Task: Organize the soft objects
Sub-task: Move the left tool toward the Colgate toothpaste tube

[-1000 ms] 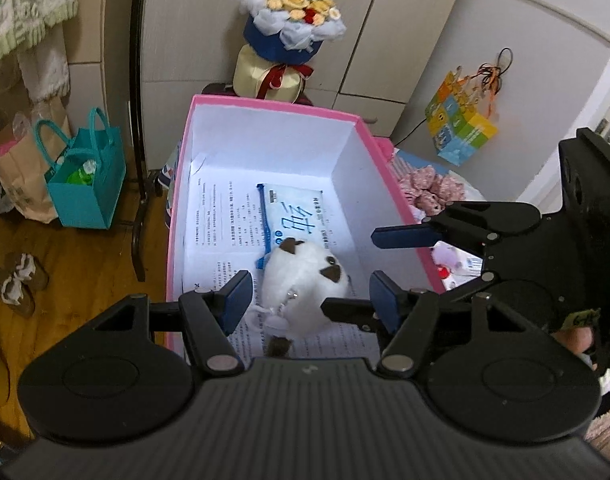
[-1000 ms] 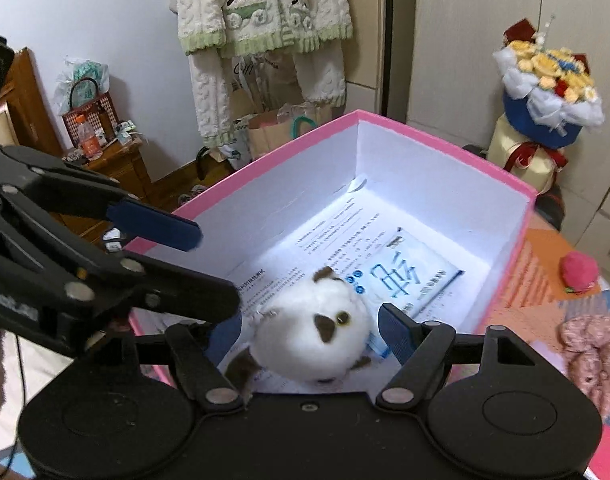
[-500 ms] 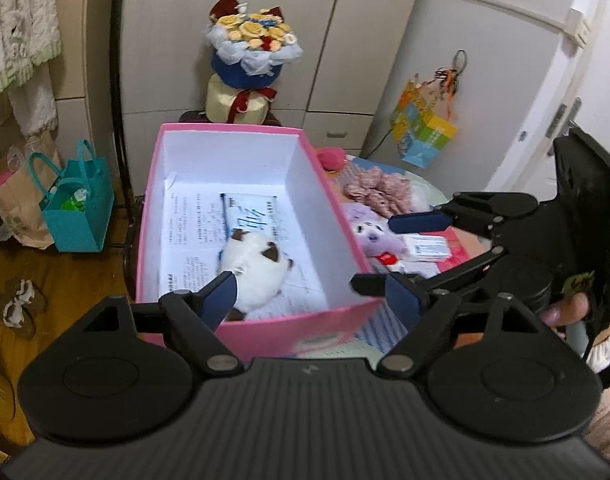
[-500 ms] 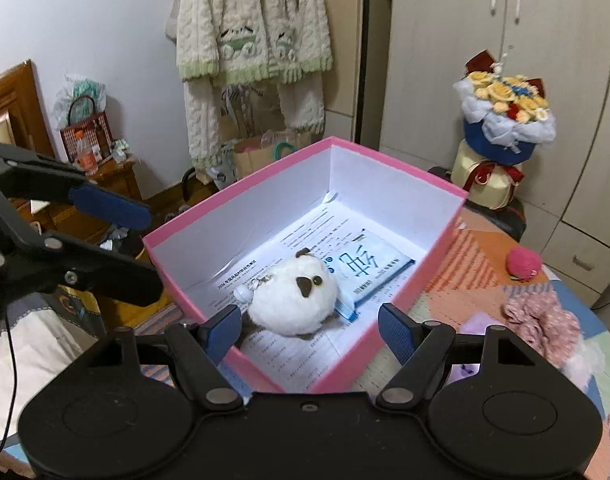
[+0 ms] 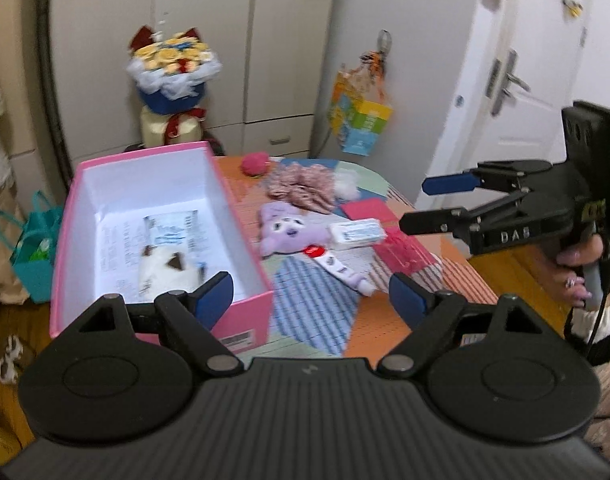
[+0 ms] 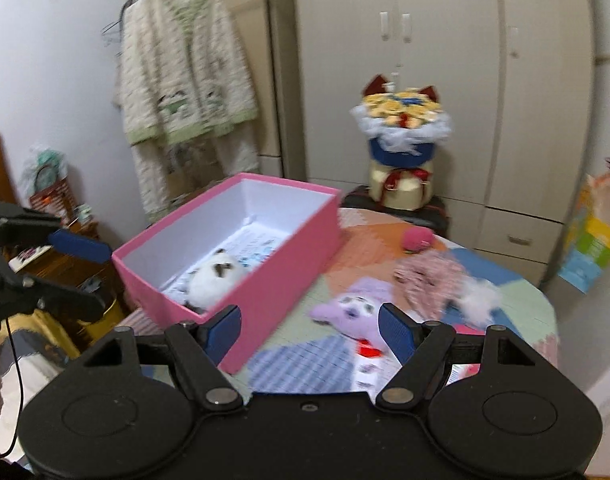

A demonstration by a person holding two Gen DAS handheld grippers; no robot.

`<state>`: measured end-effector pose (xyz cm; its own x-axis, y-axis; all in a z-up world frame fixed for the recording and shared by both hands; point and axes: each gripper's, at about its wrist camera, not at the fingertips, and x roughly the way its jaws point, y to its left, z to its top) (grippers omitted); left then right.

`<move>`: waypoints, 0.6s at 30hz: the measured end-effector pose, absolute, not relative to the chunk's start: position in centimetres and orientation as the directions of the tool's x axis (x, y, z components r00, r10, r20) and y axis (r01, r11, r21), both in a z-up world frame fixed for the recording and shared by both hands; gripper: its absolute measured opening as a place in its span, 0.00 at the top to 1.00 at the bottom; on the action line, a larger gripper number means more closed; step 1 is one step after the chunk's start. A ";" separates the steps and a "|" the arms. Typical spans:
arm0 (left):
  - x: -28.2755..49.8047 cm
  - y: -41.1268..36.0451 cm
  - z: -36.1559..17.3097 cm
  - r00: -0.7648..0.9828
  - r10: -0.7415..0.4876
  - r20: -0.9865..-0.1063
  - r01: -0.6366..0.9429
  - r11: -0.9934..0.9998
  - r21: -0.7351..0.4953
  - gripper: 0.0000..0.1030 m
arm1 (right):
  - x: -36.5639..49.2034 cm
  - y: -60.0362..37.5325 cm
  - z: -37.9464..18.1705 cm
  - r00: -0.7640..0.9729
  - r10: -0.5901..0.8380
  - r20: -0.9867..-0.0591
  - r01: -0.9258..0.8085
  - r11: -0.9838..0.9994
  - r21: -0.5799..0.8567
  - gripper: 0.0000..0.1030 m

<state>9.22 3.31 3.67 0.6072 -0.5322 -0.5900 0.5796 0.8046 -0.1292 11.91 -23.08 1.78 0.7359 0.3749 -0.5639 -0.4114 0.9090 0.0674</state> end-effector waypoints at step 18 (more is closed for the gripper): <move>13.2 -7.5 -3.9 0.489 -0.532 -0.691 0.610 0.775 -0.165 0.19 | 12.5 -29.4 -6.2 0.748 0.287 -0.599 -0.356 0.934 0.002 0.22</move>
